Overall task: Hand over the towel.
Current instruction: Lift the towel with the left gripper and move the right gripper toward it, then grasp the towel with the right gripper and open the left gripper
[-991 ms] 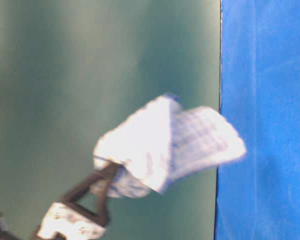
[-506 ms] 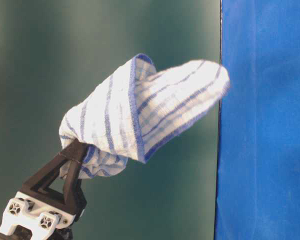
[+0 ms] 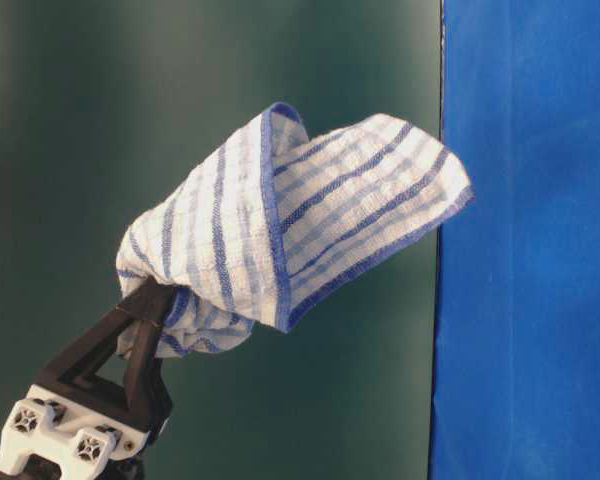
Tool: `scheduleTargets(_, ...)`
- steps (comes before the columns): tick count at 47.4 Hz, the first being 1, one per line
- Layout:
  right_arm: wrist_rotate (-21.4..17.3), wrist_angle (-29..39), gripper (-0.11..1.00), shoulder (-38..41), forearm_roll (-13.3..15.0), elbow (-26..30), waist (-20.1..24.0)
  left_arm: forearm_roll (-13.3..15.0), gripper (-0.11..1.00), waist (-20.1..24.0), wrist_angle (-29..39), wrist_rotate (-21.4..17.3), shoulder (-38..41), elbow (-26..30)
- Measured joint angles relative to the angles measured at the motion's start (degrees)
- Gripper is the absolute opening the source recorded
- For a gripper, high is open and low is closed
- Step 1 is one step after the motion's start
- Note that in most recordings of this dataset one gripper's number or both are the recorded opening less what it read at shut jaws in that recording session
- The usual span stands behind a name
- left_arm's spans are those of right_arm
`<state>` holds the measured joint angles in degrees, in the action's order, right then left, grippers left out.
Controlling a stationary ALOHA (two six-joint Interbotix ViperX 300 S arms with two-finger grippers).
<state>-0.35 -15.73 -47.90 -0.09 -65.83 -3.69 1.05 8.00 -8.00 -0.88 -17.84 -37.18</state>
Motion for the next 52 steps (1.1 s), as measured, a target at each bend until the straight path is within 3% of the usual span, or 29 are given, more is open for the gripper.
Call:
scheduleTargets(5, 0.0, -2.2, 0.73, 3.3, 0.0, 1.5, -1.1, 0.0, 0.11, -0.3, -0.1, -0.1, 0.0, 0.0)
scheduleTargets(18, 0.4, -6.7, 0.72, 17.4, 0.0, 9.3, -4.5, 0.0, 0.11, -0.7, -0.1, 0.0, 0.0, 0.0)
scheduleTargets(34, 0.9, -6.9, 0.72, 35.5, 1.1, 23.5, -4.5, -0.1, 0.11, -1.1, -0.1, 0.0, 0.0, 0.0)
scheduleTargets(43, 1.1, -2.9, 0.72, 40.3, 1.4, 28.6, -4.3, -0.1, 0.11, -1.1, -0.1, 0.0, 0.0, 0.0)
scheduleTargets(52, 1.1, -1.7, 0.68, 41.1, 1.4, 29.7, -4.3, 0.0, 0.11, -1.4, 0.0, 0.0, 0.0, -0.1)
